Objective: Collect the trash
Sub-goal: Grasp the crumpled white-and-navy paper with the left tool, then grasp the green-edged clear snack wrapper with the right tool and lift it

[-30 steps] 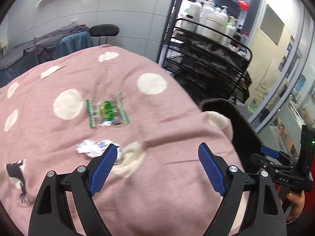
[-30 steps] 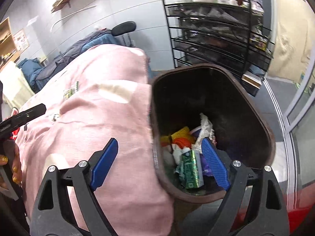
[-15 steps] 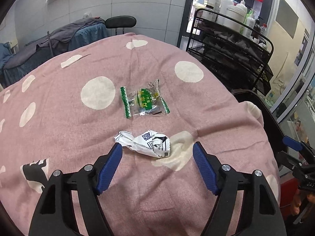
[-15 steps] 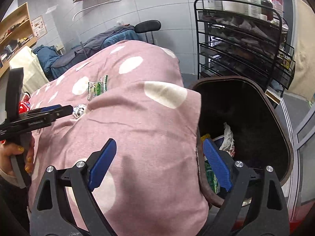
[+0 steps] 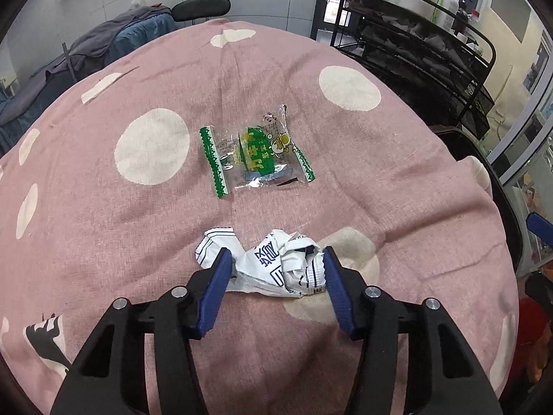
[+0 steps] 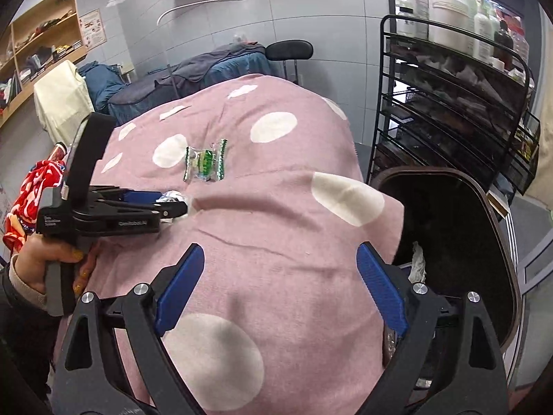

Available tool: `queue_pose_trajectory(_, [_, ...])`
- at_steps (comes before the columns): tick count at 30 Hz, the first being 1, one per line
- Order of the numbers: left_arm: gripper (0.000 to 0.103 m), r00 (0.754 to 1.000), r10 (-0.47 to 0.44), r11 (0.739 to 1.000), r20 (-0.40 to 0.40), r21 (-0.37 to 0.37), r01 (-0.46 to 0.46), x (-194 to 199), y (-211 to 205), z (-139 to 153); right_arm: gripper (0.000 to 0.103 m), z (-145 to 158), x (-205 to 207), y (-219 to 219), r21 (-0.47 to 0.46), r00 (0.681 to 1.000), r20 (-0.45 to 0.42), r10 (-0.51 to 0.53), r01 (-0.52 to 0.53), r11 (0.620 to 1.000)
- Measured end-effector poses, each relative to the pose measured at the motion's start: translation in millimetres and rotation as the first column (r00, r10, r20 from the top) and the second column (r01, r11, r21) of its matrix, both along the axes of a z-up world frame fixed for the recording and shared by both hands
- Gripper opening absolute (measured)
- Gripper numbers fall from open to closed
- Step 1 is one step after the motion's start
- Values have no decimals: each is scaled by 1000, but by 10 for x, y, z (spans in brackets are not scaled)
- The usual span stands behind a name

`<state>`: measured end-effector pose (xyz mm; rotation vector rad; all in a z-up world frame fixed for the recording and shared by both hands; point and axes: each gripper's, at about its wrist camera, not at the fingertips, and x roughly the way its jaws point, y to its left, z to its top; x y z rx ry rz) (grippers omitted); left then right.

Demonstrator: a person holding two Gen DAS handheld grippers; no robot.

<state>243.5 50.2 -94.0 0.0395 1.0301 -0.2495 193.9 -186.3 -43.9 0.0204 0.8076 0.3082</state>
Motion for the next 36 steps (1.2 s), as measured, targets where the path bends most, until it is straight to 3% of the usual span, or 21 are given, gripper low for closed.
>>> queue_pose_trajectory(6, [42, 1000, 25, 999, 3, -42, -24, -30, 86, 14, 89, -2, 43, 86, -5, 1000, -5, 23, -23, 1000])
queue_pose_trajectory(15, [37, 993, 93, 991, 67, -105, -86, -144, 238, 164, 89, -23, 170, 178, 30, 997, -34, 66, -65, 997])
queue_pose_trajectory(24, [37, 952, 220, 972, 211, -127, -196, -454, 487, 486, 89, -19, 454, 611, 43, 982, -75, 170, -168, 985])
queue_pose_trajectory(29, [37, 938, 258, 961, 231, -158, -225, -621, 646, 541, 89, -43, 667, 984, 10, 967, -107, 233, -233, 972])
queue_pose_trajectory(36, [37, 924, 303, 947, 233, -182, -264, -763, 809, 529, 89, -234, 1150, 1389, 11, 933, -233, 275, -280, 960])
